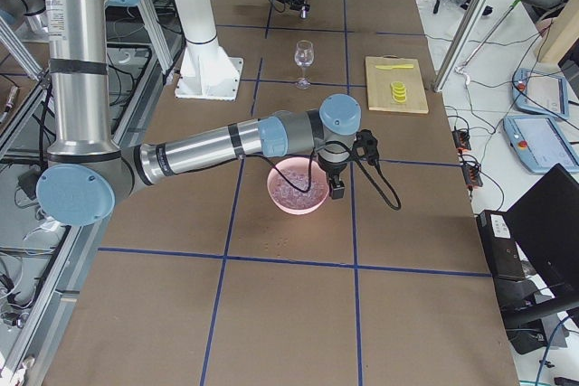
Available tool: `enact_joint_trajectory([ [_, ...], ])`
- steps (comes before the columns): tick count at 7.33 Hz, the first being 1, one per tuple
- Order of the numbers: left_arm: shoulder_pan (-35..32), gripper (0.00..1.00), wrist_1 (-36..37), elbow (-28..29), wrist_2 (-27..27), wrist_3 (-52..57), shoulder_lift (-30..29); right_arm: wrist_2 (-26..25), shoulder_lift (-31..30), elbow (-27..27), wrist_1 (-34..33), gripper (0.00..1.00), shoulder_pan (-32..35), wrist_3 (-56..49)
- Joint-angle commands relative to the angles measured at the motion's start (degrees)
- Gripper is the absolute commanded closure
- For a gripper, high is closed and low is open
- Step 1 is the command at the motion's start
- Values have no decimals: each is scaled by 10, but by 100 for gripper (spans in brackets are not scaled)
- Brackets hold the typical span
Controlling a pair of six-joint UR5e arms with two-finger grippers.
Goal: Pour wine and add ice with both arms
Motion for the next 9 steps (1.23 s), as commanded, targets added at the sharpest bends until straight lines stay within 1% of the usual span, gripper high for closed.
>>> enact_joint_trajectory([
  [1, 1, 36, 0, 0, -1, 2, 0, 0, 0, 0, 0, 0, 0, 0],
  [2, 1, 13, 0, -1, -6, 7, 0, 0, 0, 0, 0, 0, 0, 0],
  [3, 0, 1, 0, -3, -16, 9, 1, -1, 0, 0, 0, 0, 0, 0],
  [4, 0, 0, 0, -14, -48, 34, 16, 0, 0, 0, 0, 0, 0, 0],
  [5, -1, 0, 0, -51, -81, 51, 30, 0, 0, 0, 0, 0, 0, 0],
  [6, -1, 0, 0, -75, -110, 54, 60, 0, 0, 0, 0, 0, 0, 0],
  [7, -2, 0, 0, -102, -151, 67, 89, -1, 0, -1, 0, 0, 0, 0],
  [9, -8, 0, 1, -120, -240, 98, 157, 0, 0, 0, 0, 0, -5, 17],
])
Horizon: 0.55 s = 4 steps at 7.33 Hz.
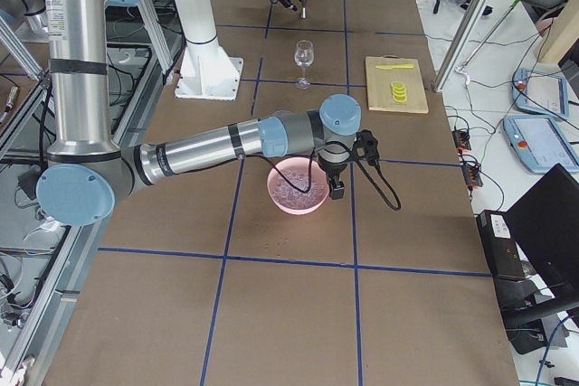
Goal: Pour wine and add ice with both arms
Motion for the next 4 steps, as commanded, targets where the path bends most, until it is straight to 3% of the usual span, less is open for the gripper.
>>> enact_joint_trajectory([
  [1, -11, 0, 1, -13, -89, 83, 68, 0, 0, 3, 0, 0, -13, 20],
  [2, -32, 0, 0, -10, -138, 115, 86, 0, 0, 8, 0, 0, -23, 42],
  [4, -162, 0, -1, -3, -235, 274, 90, -13, 0, 23, 0, 0, -48, 90],
])
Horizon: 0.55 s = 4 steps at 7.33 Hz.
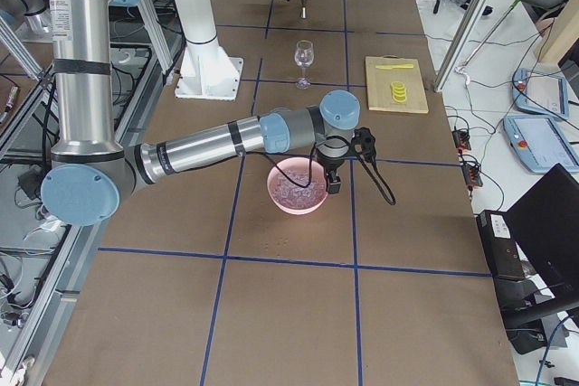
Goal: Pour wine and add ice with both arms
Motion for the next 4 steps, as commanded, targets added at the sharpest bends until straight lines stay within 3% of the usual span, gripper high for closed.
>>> enact_joint_trajectory([
  [1, -149, 0, 0, 6, -148, 158, -9, -6, 0, 20, 0, 0, -34, 64],
  [2, -250, 0, 11, 11, -224, 224, -34, -13, 0, 29, 3, 0, -56, 119],
  [3, -350, 0, 52, 11, -311, 291, -57, -55, -10, 30, 61, 0, -93, 170],
  [4, -435, 0, 153, 10, -395, 319, -121, -111, -35, 29, 134, 0, -144, 261],
])
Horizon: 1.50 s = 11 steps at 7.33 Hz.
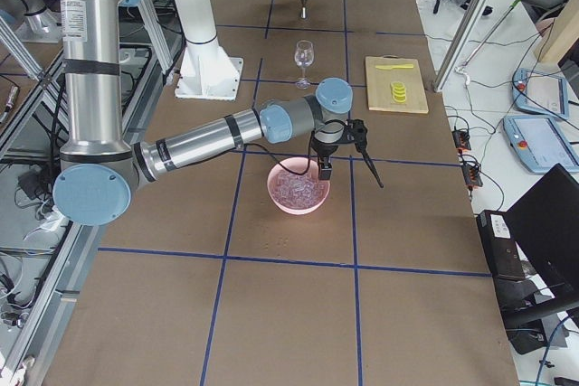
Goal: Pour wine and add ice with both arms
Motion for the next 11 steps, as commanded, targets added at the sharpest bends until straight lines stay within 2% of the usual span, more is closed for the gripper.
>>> enact_joint_trajectory([
  [1, -156, 0, 171, 1, -146, 82, -104, -71, -63, 0, 145, 0, -82, 127],
  [2, -182, 0, 252, 2, -168, 84, -154, -79, -103, -11, 205, 0, -100, 129],
  [3, -211, 0, 311, 4, -227, 84, -188, -83, -110, -35, 249, 0, -115, 139],
  [4, -237, 0, 337, 6, -291, 82, -202, -90, -110, -51, 284, 0, -136, 168],
  [5, -239, 0, 335, 5, -299, 78, -202, -101, -109, -65, 303, 0, -147, 170],
  [6, -239, 0, 333, 5, -299, 77, -202, -103, -103, -72, 308, 8, -151, 167],
  [7, -240, 0, 332, 2, -299, 76, -202, -104, -102, -73, 312, 32, -151, 166],
  [8, -240, 0, 332, 1, -298, 76, -201, -102, -102, -73, 313, 86, -150, 166],
  [9, -240, 0, 332, 1, -298, 76, -200, -101, -102, -72, 313, 100, -150, 164],
  [11, -240, 0, 330, -1, -297, 76, -196, -98, -100, -72, 313, 100, -150, 159],
])
